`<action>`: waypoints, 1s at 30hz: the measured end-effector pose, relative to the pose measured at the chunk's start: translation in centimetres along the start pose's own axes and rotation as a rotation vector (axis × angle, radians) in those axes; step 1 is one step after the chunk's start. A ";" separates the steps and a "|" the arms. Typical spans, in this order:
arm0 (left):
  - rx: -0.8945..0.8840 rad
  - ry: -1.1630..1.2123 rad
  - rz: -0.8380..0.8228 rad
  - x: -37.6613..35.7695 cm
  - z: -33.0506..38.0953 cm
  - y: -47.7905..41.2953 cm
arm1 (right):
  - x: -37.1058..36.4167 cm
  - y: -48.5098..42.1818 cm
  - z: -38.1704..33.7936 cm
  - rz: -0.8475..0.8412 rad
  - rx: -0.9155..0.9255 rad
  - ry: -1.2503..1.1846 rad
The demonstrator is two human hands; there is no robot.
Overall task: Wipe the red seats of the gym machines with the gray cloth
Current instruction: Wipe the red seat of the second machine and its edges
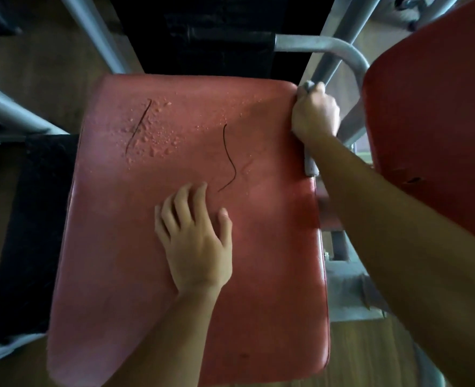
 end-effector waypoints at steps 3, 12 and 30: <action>0.008 -0.032 -0.019 0.1 0.0 -0.1 | -0.1 3.0 1.5 0.036 -0.020 0.005; 0.020 -0.067 -0.042 0.0 0.2 -0.3 | -0.4 -0.8 0.5 0.018 -0.050 -0.021; 0.019 -0.055 -0.016 0.1 0.3 -0.2 | 0.5 3.1 1.9 0.026 0.082 -0.089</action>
Point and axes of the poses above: each hand's wrist, its own y-axis away from the middle knuckle, its own x-axis out of the back of the hand, z = x × y, the point moved 6 cm from there along -y, towards the middle knuckle, and after that the axes turned 11 degrees about x, right-handed, at the moved point
